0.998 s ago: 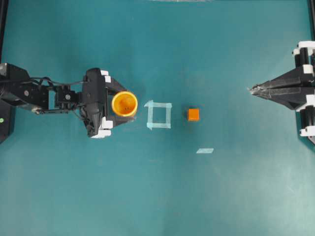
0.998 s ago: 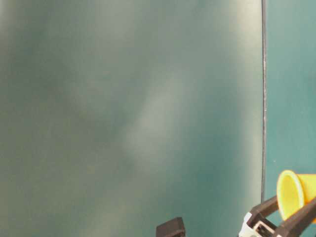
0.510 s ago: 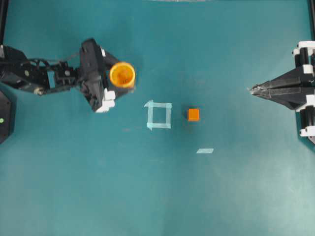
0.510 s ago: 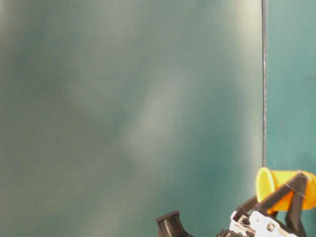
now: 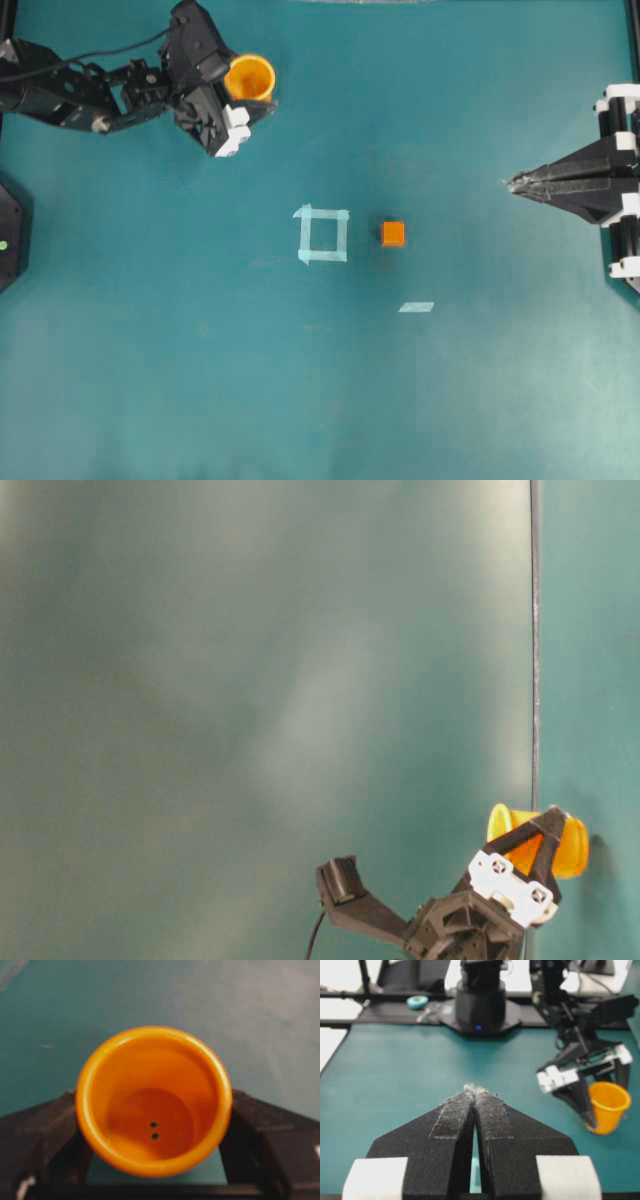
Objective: Move the cup backward with left arm.
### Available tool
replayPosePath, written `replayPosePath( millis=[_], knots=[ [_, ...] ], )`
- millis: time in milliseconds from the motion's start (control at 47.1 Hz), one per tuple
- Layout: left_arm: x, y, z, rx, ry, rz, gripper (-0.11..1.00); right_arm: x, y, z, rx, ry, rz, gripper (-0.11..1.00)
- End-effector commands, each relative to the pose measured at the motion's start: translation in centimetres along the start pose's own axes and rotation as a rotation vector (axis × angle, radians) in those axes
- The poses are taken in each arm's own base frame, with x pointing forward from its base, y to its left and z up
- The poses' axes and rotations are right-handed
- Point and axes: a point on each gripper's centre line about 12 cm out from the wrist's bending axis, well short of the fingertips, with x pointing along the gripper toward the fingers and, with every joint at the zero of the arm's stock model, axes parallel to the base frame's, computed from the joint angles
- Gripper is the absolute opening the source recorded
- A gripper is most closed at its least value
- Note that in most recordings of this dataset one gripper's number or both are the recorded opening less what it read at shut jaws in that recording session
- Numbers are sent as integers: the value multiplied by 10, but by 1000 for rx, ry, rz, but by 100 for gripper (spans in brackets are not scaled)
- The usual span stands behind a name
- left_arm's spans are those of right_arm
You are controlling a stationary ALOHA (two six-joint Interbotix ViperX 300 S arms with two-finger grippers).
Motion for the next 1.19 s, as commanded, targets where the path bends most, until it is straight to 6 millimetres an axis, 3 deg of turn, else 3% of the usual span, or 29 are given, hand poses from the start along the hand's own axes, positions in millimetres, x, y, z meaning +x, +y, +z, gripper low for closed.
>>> replayPosePath(
  millis=[0,573,1168],
  knots=[
    [4,12,15,-12,-36,27,69,3,0,13,2,-31,1,0],
    [9,71,13,-76,-33,161,69,2,0,14,2,-35,1,0],
    [10,78,15,-80,-38,176,69,3,0,14,2,-34,1,0]
  ],
)
